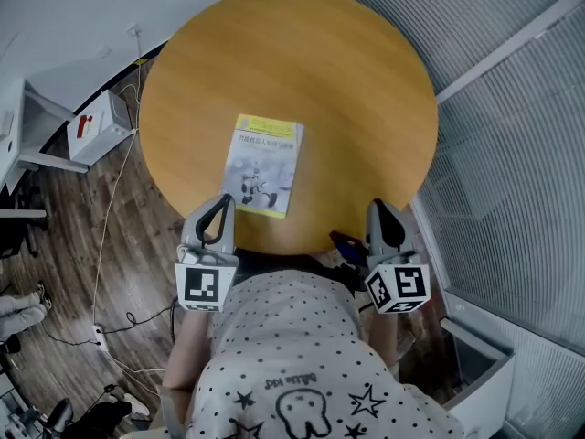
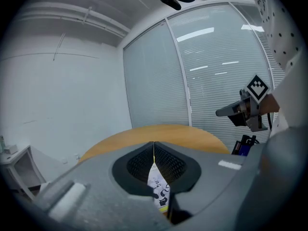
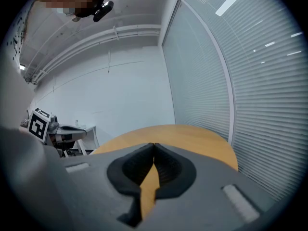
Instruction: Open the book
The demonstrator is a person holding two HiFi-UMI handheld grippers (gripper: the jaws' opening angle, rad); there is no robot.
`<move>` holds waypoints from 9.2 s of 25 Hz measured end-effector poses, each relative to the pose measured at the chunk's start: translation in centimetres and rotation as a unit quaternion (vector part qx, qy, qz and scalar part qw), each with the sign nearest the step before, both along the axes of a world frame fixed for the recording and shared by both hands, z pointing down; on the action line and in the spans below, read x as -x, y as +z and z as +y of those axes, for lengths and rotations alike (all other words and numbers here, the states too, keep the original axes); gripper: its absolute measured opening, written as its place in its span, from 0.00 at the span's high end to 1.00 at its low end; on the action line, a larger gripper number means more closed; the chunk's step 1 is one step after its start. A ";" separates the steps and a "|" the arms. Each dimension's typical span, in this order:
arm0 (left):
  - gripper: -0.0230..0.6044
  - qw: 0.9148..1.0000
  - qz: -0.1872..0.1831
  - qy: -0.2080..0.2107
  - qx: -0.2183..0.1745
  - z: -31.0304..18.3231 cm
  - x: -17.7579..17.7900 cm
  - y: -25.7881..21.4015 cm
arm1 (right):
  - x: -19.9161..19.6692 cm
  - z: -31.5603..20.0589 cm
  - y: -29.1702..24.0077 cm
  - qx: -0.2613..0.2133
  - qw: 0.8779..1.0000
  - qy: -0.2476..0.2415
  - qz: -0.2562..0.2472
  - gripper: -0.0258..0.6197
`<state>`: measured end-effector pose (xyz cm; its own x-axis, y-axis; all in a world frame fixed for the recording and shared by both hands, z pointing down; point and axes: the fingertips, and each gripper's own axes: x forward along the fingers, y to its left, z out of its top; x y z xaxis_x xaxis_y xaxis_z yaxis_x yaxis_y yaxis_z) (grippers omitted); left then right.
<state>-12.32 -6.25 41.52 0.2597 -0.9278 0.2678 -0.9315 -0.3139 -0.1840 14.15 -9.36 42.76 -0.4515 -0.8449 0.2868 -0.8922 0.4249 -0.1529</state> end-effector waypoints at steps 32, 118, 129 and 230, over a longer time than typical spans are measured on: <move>0.63 0.889 -0.229 0.335 0.214 1.6 -8.0 19.2 | -6.1 3.2 0.8 0.016 0.994 0.104 -0.003 0.95; 0.93 0.987 0.021 -0.046 0.153 -4.0 0.5 11.0 | -8.1 2.9 1.1 0.013 0.995 0.097 -0.024 0.95; 0.93 0.988 0.024 -0.081 0.133 -4.1 2.7 10.5 | -7.7 3.1 0.9 0.011 0.995 0.094 -0.016 0.95; 0.54 0.929 0.081 -0.249 0.263 -1.3 21.6 20.8 | 3.6 1.7 -0.8 0.017 0.999 0.051 0.007 0.96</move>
